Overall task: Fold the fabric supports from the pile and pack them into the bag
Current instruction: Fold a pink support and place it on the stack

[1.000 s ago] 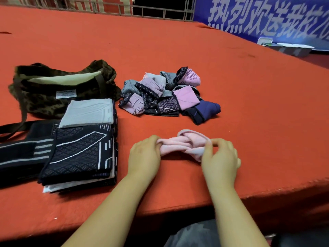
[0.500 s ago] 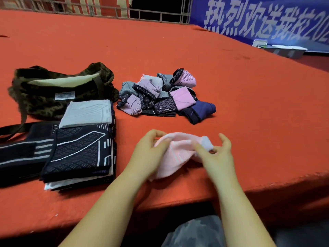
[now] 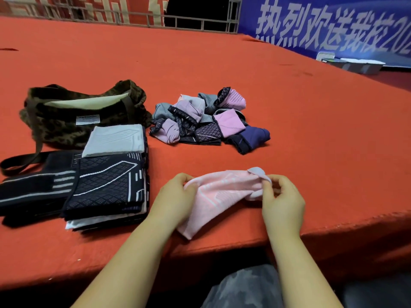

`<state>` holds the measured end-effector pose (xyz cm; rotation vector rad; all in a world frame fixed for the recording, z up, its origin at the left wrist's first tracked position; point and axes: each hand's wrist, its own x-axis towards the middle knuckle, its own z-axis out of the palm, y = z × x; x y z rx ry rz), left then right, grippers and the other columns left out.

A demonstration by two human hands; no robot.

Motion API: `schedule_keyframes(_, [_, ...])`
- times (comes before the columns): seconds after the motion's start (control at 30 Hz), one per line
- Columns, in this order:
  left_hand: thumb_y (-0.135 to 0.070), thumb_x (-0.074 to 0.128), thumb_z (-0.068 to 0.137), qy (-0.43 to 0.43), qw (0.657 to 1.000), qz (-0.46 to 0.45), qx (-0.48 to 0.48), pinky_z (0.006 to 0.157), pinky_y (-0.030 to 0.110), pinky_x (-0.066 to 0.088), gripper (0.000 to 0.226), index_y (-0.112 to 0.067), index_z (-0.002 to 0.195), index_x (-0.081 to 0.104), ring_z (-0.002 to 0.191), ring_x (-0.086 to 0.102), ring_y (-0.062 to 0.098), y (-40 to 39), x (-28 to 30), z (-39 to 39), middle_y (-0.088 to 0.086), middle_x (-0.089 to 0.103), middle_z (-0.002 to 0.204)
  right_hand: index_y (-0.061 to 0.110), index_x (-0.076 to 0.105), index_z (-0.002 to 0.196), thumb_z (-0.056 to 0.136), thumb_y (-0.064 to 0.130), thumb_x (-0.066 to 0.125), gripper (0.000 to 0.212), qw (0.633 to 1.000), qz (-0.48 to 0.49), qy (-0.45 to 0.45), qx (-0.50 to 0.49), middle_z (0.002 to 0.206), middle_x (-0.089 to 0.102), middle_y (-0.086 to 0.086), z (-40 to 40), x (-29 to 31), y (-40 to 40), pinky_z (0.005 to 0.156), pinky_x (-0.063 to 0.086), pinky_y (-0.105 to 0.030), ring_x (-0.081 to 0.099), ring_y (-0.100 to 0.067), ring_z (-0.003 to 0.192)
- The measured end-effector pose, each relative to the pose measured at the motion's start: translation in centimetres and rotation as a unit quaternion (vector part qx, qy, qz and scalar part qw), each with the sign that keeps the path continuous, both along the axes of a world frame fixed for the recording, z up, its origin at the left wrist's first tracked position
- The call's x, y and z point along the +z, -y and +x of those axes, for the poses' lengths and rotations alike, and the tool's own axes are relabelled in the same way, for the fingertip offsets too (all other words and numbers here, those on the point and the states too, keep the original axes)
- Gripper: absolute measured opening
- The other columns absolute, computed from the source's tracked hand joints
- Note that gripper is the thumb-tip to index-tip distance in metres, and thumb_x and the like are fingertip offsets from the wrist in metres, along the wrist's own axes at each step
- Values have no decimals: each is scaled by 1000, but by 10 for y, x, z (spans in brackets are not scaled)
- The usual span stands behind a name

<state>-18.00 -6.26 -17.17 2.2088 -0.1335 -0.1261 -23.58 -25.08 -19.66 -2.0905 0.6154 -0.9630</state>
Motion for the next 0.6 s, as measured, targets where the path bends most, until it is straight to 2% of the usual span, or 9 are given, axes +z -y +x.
schedule_keyframes(0.13, [-25, 50, 93, 24, 998, 57, 12, 79, 30, 40, 11, -24, 95, 60, 102, 57, 28, -5, 1, 1, 7, 67, 108, 6, 66, 84, 93, 8, 51, 18, 988, 154, -1, 0, 75, 61, -5, 2, 3, 19, 63, 35, -22, 54, -18, 75])
schedule_keyframes(0.2, [-25, 50, 93, 34, 997, 70, 13, 82, 31, 41, 16, -21, 100, 64, 103, 57, 29, -9, 2, 1, 8, 67, 107, 13, 63, 74, 94, 5, 47, 27, 965, 260, 38, 2, 71, 58, -3, 2, 7, 25, 70, 40, -26, 51, -19, 72])
schedule_keyframes(0.27, [-26, 52, 93, 37, 997, 67, 12, 83, 31, 42, 17, -20, 100, 67, 103, 58, 29, -14, 4, 0, 7, 68, 106, 19, 62, 74, 94, 1, 43, 33, 943, 324, 76, 7, 74, 60, -2, -2, 14, 29, 75, 43, -35, 54, -18, 71])
schedule_keyframes(0.3, [-27, 53, 92, 37, 997, 64, 8, 82, 31, 42, 17, -20, 98, 67, 102, 58, 28, -15, 6, -1, 7, 69, 105, 19, 63, 77, 93, -1, 41, 34, 947, 311, 79, 6, 78, 62, -2, -5, 17, 30, 76, 45, -35, 56, -19, 74])
schedule_keyframes(0.4, [-31, 57, 91, 34, 998, 51, -8, 77, 29, 42, 11, -24, 85, 64, 97, 59, 26, -16, 12, -8, 5, 69, 98, 14, 63, 92, 93, -1, 37, 30, 970, 231, 77, -6, 89, 64, -4, -15, 27, 28, 73, 44, -24, 58, -20, 84])
schedule_keyframes(0.47, [-32, 61, 89, 31, 999, 36, -12, 76, 29, 42, 10, -26, 80, 60, 94, 59, 24, -13, 15, -13, 3, 68, 95, 13, 62, 105, 94, 0, 37, 30, 975, 209, 81, -4, 97, 62, -4, -21, 30, 27, 77, 42, -24, 57, -19, 88])
schedule_keyframes(0.53, [-31, 66, 85, 33, 999, -8, 8, 81, 29, 43, 7, -25, 87, 61, 96, 59, 22, -11, 16, -14, -1, 65, 92, 18, 57, 114, 93, -1, 36, 35, 977, 201, 73, 0, 93, 59, -2, -26, 31, 26, 73, 43, -23, 54, -16, 79])
schedule_keyframes(0.6, [-30, 68, 84, 38, 998, -45, 34, 87, 30, 43, 26, -22, 107, 59, 101, 59, 21, -10, 17, -16, -4, 61, 93, 23, 54, 116, 90, -5, 37, 42, 976, 208, 68, 11, 79, 56, 1, -32, 33, 25, 59, 41, -14, 49, -11, 65])
